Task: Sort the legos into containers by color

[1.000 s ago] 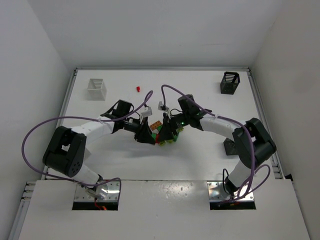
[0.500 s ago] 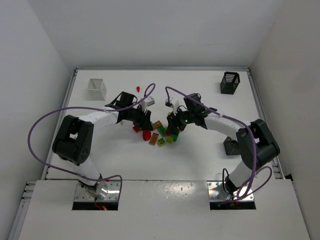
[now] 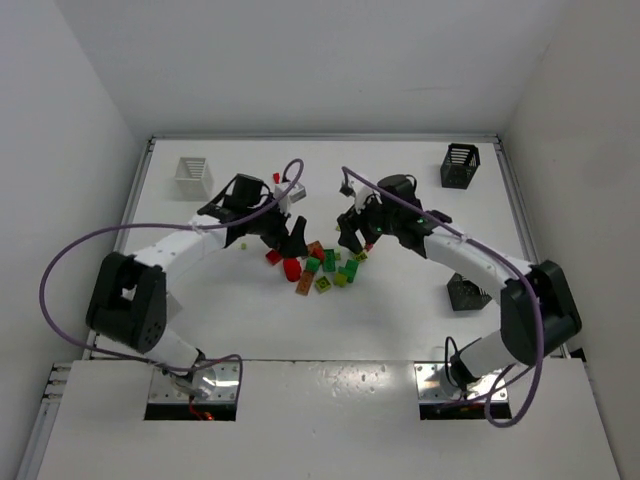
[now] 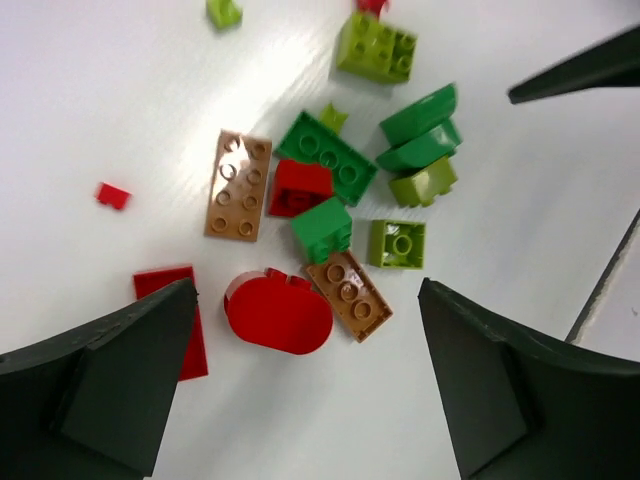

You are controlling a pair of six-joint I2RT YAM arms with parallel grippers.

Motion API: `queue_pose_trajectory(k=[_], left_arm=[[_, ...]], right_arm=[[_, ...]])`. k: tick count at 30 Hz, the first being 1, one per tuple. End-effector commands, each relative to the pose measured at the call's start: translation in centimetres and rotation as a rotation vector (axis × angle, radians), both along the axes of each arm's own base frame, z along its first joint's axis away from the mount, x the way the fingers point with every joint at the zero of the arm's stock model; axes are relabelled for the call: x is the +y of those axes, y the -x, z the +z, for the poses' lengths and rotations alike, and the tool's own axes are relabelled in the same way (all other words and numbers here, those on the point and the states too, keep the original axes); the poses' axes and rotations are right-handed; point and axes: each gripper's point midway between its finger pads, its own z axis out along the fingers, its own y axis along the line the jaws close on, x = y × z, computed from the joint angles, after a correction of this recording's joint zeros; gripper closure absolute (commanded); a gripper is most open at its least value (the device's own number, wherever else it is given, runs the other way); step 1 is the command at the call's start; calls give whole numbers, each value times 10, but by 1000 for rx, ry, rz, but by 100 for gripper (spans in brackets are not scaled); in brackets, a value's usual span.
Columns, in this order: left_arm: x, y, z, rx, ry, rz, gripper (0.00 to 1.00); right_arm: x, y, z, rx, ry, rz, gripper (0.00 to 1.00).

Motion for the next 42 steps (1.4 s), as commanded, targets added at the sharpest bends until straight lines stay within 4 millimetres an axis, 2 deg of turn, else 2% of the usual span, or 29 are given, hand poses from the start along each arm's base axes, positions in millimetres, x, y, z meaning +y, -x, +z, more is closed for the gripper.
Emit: queue_pose_trajectory(k=[1,2,3,4,5,6,7,8,9,10,11,12,14,15,17,18,20,22,24,26,27,28,29,32,33,34,35,36,42], left_arm=[[0,1,51,-158,20,17,0],[-3,7,54,-152,22,30,0],[3,4,66,-196,7,84,0],[4,11,70,-156,23,115,0],[8,12,77,-151,31,134,0],[5,21,99,-179,82,80,0],[8,24,108,-196,90,71,0],[9,30,111,-161,106,96,0],[13,27,128,-179,104,100,0],[16,28,134,-178,95,90,0],[20,34,124,-125,50,72,0],[21,31,130,-134,34,73,0],[19,37,128,-129,-10,36,0],[16,41,130,-150,-21,22,0],[23,41,125,-172,-32,70,0],[23,41,129,-205,-15,72,0],[24,56,131,-219,20,58,0],[30,67,134,-266,68,52,0],[32,73,141,-314,107,66,0],[37,80,134,-315,113,80,4],[37,85,143,-348,129,62,4],[40,91,132,-329,102,36,4],[39,96,136,-335,105,11,1],[37,107,129,-291,92,-55,1],[37,108,129,-289,96,-69,1],[35,110,128,-285,103,-92,1],[34,111,129,-288,115,-110,1],[34,113,126,-278,119,-117,1],[31,117,118,-243,122,-142,1]], right_arm=[[-10,-20,59,-204,-18,-73,27],[-14,-18,59,-219,-7,-74,27],[-18,-19,66,-255,6,-75,27],[-20,-16,74,-282,3,-69,27],[-23,-11,72,-281,15,-61,27],[-30,-10,68,-290,39,-75,27],[-27,-8,73,-302,31,-67,27],[-40,-12,66,-299,57,-158,27],[-48,-12,69,-303,59,-206,29],[-53,-10,65,-287,61,-220,32],[-55,-6,63,-273,71,-219,36],[-57,-3,59,-272,81,-213,37],[-53,13,46,-258,115,-88,37],[-52,22,36,-226,127,-46,34],[-47,34,20,-200,136,44,23],[-46,37,13,-193,147,76,23],[-45,42,3,-196,173,153,23],[-40,47,-8,-135,178,200,30],[-30,53,-15,-49,179,281,41],[-26,58,-17,-18,177,346,46],[-24,61,-17,-44,181,406,46],[-23,61,-16,-66,183,438,46],[-21,60,-15,-107,181,472,46],[-18,57,-13,-305,221,662,40],[-16,59,-15,-278,212,675,39],[-20,66,-21,-287,248,776,37],[-14,63,-15,-314,243,828,35],[-15,63,-25,-297,261,875,34],[-10,52,-37,-439,344,1215,31]])
